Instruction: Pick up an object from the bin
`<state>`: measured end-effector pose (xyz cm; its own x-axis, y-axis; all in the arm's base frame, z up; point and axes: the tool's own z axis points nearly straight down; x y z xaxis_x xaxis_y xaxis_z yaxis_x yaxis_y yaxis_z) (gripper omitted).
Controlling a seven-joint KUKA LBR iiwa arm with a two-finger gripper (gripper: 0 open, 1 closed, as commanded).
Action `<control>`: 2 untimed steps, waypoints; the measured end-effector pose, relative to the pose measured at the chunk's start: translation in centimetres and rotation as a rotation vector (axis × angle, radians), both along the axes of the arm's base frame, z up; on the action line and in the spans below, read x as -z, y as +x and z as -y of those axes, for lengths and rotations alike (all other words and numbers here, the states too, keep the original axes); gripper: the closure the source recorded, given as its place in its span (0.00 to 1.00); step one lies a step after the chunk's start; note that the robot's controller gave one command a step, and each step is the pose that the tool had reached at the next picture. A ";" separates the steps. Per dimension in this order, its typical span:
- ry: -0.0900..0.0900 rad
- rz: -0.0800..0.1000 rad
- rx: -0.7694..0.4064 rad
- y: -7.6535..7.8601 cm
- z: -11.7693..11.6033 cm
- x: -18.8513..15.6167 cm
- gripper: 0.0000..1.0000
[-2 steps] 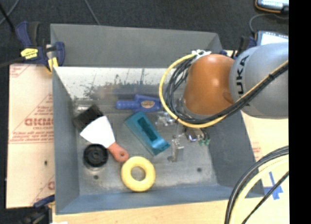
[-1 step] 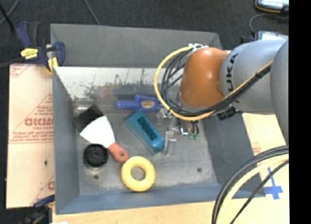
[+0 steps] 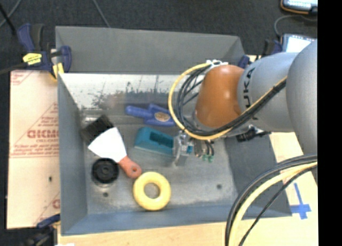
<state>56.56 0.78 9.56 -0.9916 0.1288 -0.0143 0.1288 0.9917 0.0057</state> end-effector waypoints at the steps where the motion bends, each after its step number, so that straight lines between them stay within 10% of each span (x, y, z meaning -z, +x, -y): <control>1: 0.000 0.000 0.000 0.0 0.0 0.0 1.00; 2: 0.002 0.004 0.039 2.2 -2.9 -4.1 0.00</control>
Offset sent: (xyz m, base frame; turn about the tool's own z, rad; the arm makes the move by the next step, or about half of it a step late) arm 0.0203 0.0290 0.0394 0.0406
